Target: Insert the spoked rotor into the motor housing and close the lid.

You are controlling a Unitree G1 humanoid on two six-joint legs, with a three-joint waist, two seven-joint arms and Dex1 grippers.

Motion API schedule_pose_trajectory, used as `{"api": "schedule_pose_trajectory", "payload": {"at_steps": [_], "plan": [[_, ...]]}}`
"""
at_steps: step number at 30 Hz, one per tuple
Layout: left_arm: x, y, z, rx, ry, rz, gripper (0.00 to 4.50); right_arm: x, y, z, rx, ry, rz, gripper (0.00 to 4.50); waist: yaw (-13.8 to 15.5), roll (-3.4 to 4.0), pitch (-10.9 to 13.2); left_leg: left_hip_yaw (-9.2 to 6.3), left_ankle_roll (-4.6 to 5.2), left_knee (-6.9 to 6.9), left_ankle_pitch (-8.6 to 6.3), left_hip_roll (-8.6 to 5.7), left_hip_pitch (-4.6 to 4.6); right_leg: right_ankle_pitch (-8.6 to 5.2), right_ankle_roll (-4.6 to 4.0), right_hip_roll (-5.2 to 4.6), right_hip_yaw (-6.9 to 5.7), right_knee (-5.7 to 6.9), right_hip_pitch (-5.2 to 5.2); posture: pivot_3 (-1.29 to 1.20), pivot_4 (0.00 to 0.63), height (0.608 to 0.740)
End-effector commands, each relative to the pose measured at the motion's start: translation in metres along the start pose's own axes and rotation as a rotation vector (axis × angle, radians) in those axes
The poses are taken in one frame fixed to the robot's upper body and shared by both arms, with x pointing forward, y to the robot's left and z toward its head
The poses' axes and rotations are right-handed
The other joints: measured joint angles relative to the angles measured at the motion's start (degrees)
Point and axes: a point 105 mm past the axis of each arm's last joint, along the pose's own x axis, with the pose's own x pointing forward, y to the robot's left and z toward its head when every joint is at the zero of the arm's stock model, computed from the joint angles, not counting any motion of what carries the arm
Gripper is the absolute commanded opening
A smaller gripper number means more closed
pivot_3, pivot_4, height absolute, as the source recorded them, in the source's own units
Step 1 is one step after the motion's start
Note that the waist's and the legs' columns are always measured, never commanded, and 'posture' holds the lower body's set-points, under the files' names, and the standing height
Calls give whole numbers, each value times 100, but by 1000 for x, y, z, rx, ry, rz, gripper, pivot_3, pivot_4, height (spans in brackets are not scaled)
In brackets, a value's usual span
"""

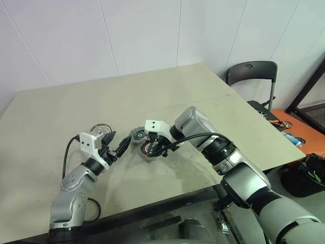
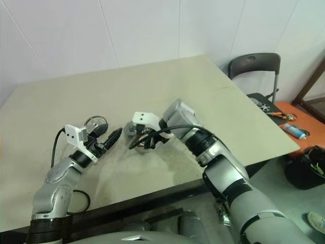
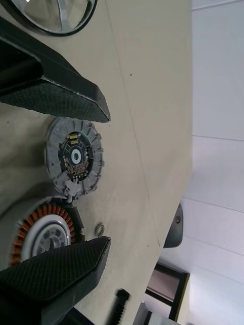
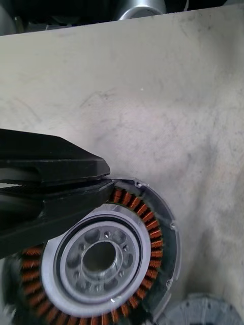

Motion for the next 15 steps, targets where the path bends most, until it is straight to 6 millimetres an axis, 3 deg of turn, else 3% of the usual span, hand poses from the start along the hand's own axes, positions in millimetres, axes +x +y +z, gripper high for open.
{"api": "schedule_pose_trajectory", "payload": {"at_steps": [1, 9, 14, 15], "plan": [[1, -1, 11, 35, -22, -14, 3819, 4, -2, 9, -54, -10, -32, 31, -9, -4, -3, 0, 0, 0, 0, 0, 2, 1, -1, 0, 0, 1, 2, 0, 0, 740], [-3, -1, 13, 42, -27, 1, 3819, 11, -3, 1, -117, 10, -37, 31, -16, -5, -3, 0, 2, 0, -1, 16, 19, 18, -23, 15, -2, 2, 18, 0, 0, 740], [-4, -3, 11, 39, -27, 4, 3819, 7, 0, 12, -42, -25, 11, 1293, -4, -4, -3, 5, -7, 0, -1, 54, 22, 34, -45, 57, -2, -8, 23, 0, 0, 740], [-4, -3, 11, 38, -27, 3, 3819, 5, 4, 15, -41, -36, 43, 1293, -2, -5, -3, 7, -14, 0, -3, 68, 21, 39, -54, 66, -2, -15, 23, 0, 0, 740]]}}
